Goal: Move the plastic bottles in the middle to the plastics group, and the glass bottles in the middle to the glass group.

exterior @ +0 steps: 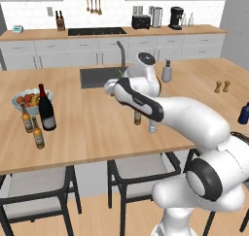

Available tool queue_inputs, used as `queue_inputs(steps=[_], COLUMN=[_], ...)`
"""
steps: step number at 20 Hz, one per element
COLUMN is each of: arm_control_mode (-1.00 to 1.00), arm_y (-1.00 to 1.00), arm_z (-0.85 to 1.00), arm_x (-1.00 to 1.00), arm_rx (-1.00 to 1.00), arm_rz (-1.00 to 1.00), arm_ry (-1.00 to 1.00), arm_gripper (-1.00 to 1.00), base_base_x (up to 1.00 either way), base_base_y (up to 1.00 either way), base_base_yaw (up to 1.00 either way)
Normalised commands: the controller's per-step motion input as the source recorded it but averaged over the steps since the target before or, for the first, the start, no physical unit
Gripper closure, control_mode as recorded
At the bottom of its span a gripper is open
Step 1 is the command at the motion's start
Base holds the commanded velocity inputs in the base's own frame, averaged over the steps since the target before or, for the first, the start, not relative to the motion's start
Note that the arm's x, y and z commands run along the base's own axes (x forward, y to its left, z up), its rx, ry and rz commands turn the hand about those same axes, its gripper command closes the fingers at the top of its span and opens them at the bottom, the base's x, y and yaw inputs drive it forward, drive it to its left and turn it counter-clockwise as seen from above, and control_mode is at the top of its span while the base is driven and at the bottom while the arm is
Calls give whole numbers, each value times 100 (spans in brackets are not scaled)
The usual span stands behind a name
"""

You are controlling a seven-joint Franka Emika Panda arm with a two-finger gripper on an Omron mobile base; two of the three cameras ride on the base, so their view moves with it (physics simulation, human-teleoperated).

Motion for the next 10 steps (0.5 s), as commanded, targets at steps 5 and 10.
queue_inputs(steps=[5, 10], arm_control_mode=[-100, -100], arm_y=[-100, -100], arm_z=[-5, 0], arm_x=[-70, -27], arm_rx=[0, -2], arm_rz=[-5, -3], arm_ry=[18, 26], arm_gripper=[-100, -100], base_base_x=[0, 0], base_base_y=[0, 0], base_base_yaw=[0, 0])
